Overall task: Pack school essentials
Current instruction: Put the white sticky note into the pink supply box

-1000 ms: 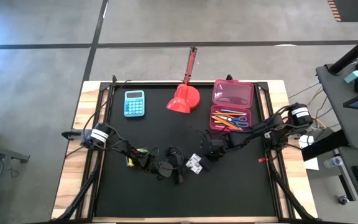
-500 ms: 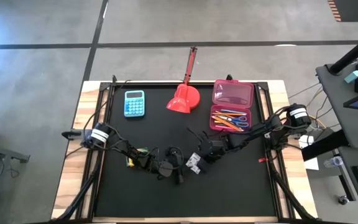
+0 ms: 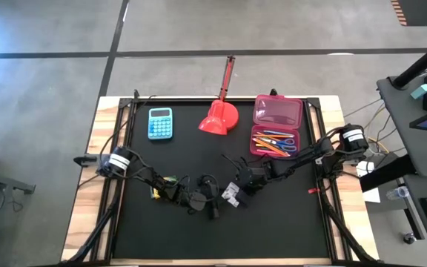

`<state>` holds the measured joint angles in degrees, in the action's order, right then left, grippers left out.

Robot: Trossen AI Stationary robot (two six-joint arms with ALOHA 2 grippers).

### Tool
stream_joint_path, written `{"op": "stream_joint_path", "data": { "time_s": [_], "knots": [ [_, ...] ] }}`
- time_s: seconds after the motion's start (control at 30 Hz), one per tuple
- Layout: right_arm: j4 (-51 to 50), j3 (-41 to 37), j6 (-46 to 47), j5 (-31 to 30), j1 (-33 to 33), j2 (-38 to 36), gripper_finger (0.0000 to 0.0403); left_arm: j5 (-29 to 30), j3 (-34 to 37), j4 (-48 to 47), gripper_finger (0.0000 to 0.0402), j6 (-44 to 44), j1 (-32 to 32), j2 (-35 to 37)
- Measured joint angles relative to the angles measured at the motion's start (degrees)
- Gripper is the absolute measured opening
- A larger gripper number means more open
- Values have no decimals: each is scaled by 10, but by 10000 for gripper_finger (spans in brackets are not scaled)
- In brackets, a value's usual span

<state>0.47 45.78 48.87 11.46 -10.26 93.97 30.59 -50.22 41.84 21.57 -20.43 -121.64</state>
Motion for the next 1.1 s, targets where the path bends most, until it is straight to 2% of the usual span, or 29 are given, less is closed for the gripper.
{"op": "stream_joint_path", "data": {
  "time_s": [0.13,0.5,0.63,0.77,0.93,1.1],
  "knots": [
    [0,0,0,-1,0,0,11,-1,0,17,203,-1,0,-1],
    [-36,0,-5,8,2,-13,9,-7,2,15,203,-16,1,41],
    [-66,0,-23,1,12,-35,9,-30,2,2,203,-16,0,61],
    [-138,12,-60,-35,31,-72,9,-47,1,6,203,-28,-1,73],
    [-270,32,-100,-108,67,-137,9,-50,0,4,203,-28,-2,76],
    [-389,37,-99,-191,103,-214,9,-50,0,4,203,-28,-2,77]
  ]
}}
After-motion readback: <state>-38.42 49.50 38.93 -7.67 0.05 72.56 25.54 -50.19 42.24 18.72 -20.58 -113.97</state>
